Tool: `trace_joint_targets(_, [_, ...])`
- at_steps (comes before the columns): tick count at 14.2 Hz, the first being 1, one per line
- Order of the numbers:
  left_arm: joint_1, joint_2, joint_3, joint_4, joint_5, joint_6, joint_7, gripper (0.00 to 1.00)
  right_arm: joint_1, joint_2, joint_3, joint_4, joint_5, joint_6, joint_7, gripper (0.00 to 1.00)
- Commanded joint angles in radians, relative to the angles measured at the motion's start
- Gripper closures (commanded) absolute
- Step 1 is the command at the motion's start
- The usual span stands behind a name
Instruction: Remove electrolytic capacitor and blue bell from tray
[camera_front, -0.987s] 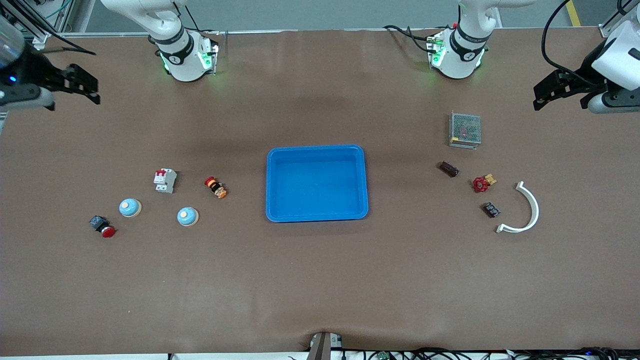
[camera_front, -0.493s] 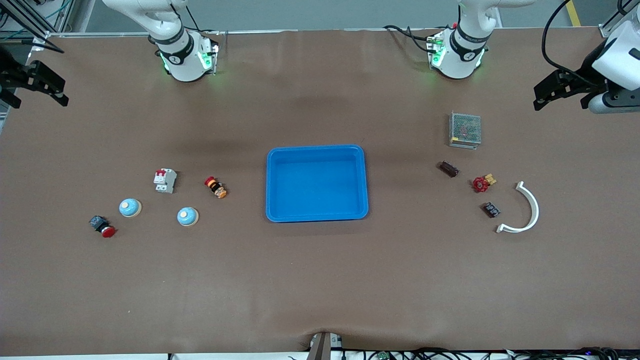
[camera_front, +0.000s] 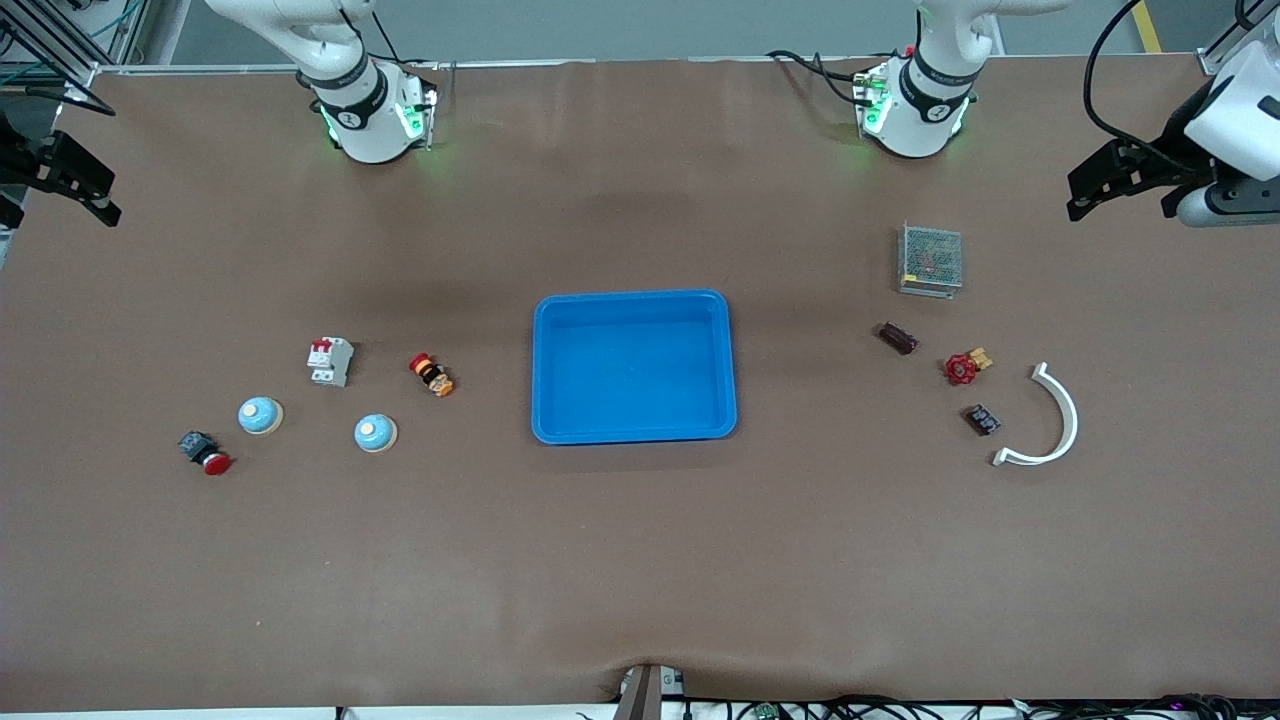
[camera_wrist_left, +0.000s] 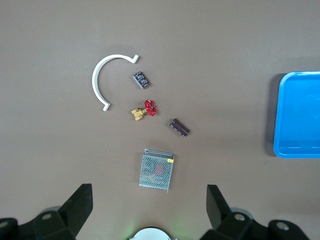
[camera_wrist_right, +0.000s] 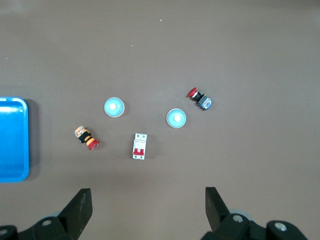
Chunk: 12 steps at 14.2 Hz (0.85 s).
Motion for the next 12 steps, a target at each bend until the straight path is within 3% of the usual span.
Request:
trace_joint_targets(1, [0.004, 0.003, -0.006, 0.014, 0.018, -0.009, 0.001, 0.00, -0.007, 0.048, 0.007, 0.061, 0.006, -0.014, 0.045, 0.00])
trace_joint_targets(12, [0.001, 0.038, -0.002, 0.064, 0.022, -0.011, 0.012, 0.00, -0.009, 0.054, 0.007, 0.059, 0.007, -0.011, 0.045, 0.00])
